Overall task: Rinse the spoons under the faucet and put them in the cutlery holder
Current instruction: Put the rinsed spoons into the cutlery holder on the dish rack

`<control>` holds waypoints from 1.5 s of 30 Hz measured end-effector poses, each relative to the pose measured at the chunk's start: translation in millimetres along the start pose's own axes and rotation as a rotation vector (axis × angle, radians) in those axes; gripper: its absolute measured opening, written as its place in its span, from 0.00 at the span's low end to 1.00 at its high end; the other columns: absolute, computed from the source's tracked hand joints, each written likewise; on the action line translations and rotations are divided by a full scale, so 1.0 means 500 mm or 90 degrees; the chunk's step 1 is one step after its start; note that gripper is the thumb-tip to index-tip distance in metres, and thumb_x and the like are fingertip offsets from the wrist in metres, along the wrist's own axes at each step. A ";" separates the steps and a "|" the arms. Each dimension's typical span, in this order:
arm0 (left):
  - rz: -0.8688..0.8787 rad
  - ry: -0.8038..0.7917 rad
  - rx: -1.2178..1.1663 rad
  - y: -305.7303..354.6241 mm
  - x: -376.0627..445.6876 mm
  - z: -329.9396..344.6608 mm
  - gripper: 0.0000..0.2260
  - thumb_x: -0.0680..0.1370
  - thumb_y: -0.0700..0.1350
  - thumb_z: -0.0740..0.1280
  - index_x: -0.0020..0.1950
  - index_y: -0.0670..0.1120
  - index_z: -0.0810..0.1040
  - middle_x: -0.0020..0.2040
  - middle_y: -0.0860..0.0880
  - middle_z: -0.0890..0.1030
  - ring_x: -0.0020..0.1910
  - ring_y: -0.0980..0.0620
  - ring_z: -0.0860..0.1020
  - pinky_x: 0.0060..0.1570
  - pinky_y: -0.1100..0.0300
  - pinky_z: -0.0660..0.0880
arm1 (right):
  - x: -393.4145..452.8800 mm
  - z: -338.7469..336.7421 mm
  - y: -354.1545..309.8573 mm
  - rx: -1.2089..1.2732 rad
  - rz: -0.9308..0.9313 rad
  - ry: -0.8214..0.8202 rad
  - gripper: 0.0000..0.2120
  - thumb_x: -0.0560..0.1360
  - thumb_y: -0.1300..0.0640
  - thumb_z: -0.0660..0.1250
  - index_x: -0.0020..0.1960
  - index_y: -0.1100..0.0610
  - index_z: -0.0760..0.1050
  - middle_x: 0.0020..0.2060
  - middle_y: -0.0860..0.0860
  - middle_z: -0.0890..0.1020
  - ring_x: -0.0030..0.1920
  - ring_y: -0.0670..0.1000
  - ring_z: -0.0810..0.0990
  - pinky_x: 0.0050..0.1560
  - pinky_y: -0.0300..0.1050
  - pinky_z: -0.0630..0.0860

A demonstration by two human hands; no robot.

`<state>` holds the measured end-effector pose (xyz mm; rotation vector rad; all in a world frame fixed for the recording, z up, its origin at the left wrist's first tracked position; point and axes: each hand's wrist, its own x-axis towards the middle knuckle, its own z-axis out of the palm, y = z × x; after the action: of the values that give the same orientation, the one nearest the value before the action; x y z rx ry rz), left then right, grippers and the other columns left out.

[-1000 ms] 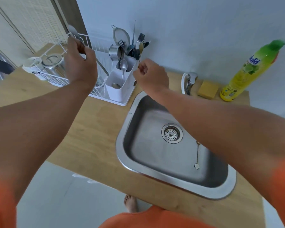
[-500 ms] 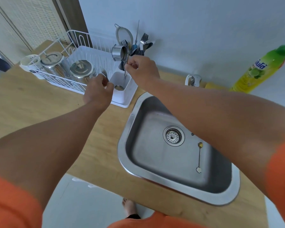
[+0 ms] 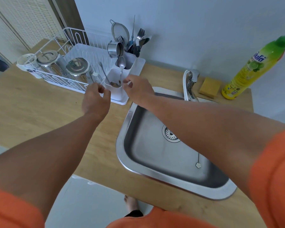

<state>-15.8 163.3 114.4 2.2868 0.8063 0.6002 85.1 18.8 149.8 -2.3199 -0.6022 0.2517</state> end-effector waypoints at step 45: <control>0.281 -0.331 0.338 -0.186 -0.139 0.051 0.30 0.84 0.58 0.46 0.86 0.48 0.52 0.86 0.50 0.52 0.84 0.52 0.48 0.81 0.52 0.43 | -0.414 0.017 0.560 -0.106 0.639 -0.017 0.07 0.79 0.56 0.63 0.49 0.61 0.74 0.53 0.61 0.83 0.44 0.60 0.80 0.42 0.46 0.75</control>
<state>-86.1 163.0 18.6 2.9488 0.2105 -0.0681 -0.4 -255.3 -47.7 -2.5964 0.6073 0.7016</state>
